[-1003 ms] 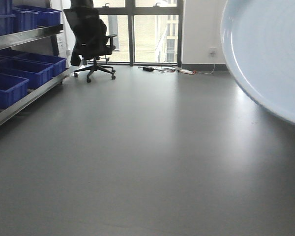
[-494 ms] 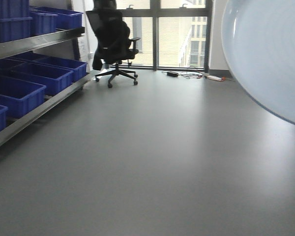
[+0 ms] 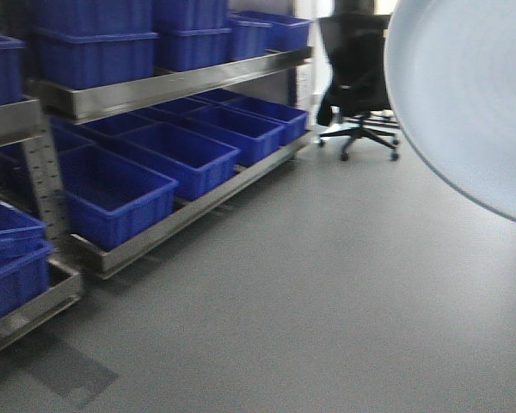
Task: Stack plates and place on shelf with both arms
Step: 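Drive across the room toward the shelf of blue bins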
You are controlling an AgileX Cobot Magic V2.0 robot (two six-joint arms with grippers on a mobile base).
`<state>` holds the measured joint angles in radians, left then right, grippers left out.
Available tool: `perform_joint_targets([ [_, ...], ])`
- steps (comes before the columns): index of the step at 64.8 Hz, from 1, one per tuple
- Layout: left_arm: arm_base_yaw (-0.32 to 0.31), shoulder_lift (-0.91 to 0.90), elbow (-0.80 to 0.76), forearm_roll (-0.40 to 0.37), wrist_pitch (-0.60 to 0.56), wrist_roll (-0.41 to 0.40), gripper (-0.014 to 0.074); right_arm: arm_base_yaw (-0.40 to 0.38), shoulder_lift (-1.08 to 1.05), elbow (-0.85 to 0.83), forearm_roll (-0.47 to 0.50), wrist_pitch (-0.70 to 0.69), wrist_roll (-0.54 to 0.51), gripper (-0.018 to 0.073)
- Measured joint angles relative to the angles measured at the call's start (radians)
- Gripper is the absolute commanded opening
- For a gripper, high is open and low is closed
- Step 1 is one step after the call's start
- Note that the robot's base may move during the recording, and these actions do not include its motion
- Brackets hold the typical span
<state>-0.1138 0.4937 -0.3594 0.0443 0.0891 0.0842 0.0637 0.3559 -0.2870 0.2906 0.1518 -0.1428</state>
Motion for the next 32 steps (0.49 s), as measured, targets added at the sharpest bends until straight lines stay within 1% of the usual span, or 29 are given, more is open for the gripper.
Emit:
perform_joint_targets([
  [32,0.000,0.000,0.000,0.000,-0.002,0.000,0.0083,0.000,0.000,0.000,0.000,0.000,0.000,0.0055],
])
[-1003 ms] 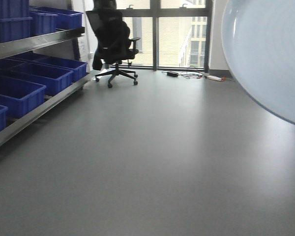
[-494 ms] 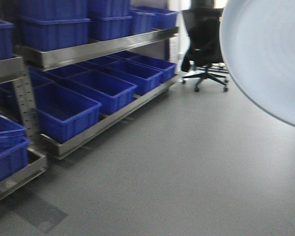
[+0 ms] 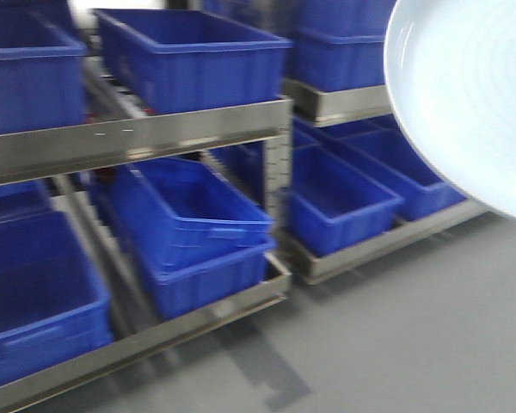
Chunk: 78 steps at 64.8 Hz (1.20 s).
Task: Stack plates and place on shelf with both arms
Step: 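Drive across the room toward the shelf of blue bins, then position the held stack above a blue bin on the shelf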
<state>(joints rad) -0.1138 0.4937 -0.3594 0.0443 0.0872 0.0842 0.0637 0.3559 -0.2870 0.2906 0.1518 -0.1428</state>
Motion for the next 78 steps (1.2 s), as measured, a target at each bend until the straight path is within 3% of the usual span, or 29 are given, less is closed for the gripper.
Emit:
perform_joint_targets([
  [78,0.000,0.000,0.000,0.000,0.000,0.000,0.0083,0.000,0.000,0.000,0.000,0.006,0.000,0.0055],
])
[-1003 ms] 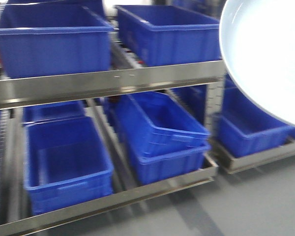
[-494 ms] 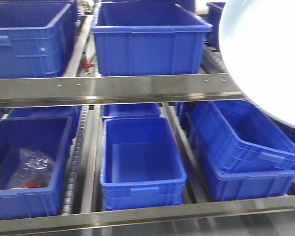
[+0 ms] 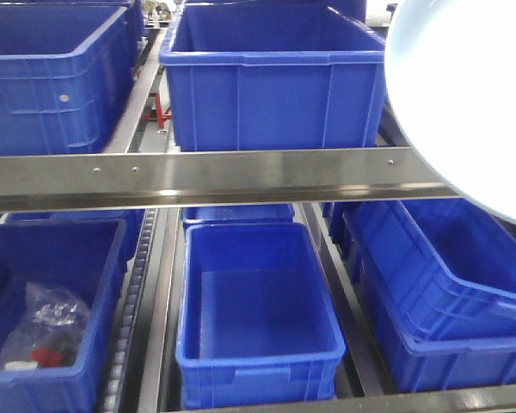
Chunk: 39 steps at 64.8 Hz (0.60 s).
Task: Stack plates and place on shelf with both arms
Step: 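Position the held stack above a blue bin on the shelf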
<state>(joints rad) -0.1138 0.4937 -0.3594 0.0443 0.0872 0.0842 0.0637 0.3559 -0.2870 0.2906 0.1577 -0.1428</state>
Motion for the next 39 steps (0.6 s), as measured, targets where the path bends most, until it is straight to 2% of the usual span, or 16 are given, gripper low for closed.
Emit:
perform_joint_targets([
  [39,0.000,0.000,0.000,0.000,0.000,0.000,0.0083,0.000,0.000,0.000,0.000,0.000,0.000,0.0055],
])
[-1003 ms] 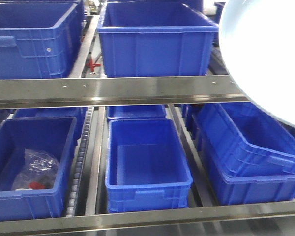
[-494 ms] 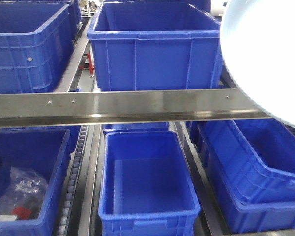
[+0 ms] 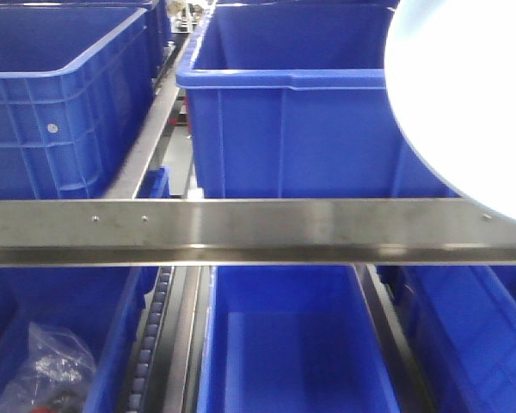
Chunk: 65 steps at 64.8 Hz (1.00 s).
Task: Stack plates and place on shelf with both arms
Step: 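Position the held stack above a blue bin on the shelf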
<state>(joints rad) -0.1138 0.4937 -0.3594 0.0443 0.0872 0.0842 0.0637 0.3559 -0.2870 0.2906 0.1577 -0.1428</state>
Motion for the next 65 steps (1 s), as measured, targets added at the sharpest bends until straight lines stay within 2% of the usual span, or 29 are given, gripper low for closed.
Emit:
perform_joint_targets([
  [65,0.000,0.000,0.000,0.000,0.000,-0.002,0.0083,0.000,0.000,0.000,0.000,0.000,0.000,0.0055],
])
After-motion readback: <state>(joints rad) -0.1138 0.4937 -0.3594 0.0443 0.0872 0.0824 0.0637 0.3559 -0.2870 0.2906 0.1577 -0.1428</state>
